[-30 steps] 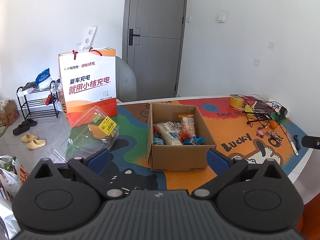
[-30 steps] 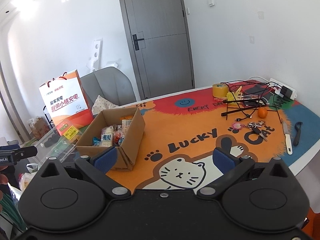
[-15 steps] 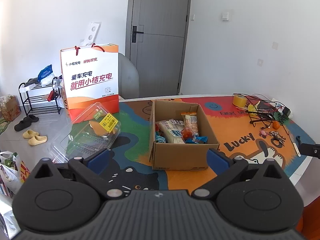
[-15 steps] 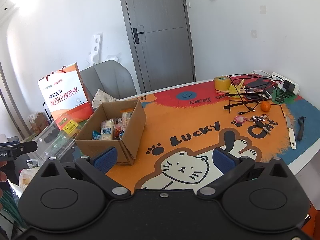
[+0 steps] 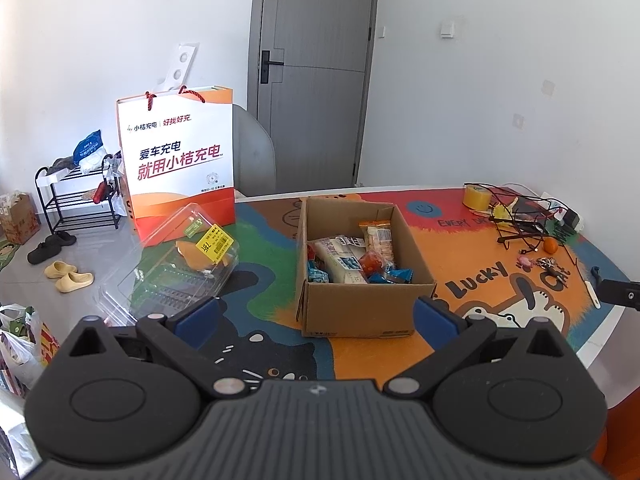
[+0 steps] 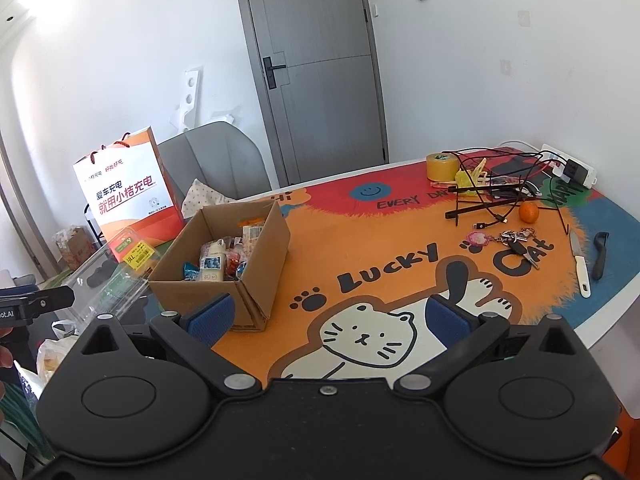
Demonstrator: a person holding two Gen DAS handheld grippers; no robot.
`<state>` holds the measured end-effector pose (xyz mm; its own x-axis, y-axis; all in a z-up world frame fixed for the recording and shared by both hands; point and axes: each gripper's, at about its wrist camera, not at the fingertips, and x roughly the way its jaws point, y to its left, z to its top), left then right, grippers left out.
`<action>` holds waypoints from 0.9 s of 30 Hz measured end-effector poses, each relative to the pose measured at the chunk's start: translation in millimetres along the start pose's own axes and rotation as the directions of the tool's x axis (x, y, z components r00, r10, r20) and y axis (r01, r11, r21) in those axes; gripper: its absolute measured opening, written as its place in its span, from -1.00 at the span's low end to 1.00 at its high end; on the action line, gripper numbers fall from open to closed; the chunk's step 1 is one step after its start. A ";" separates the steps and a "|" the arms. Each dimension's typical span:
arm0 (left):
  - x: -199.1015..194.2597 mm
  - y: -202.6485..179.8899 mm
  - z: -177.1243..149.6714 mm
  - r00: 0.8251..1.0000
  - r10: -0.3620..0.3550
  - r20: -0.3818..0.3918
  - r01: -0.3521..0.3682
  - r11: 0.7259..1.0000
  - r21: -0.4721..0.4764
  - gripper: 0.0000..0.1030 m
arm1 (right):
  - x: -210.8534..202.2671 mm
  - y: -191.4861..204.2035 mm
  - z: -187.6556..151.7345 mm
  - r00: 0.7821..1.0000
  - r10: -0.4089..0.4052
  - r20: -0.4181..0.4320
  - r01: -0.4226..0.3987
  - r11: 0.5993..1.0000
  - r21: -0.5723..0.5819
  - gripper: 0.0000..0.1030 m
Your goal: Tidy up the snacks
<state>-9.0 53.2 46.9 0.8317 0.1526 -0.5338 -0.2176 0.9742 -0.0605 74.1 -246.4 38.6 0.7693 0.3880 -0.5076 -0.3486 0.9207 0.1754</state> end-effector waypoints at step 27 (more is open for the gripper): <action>0.6 -5.1 -1.3 1.000 -0.014 -0.007 0.014 1.000 0.006 0.99 | 3.7 2.5 -2.3 1.000 0.007 -0.006 -0.007 1.000 -0.005 1.00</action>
<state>-8.1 48.1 45.8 0.8312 0.1376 -0.5387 -0.2024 0.9773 -0.0626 74.8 -242.8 35.1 0.7634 0.3945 -0.5115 -0.3570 0.9176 0.1748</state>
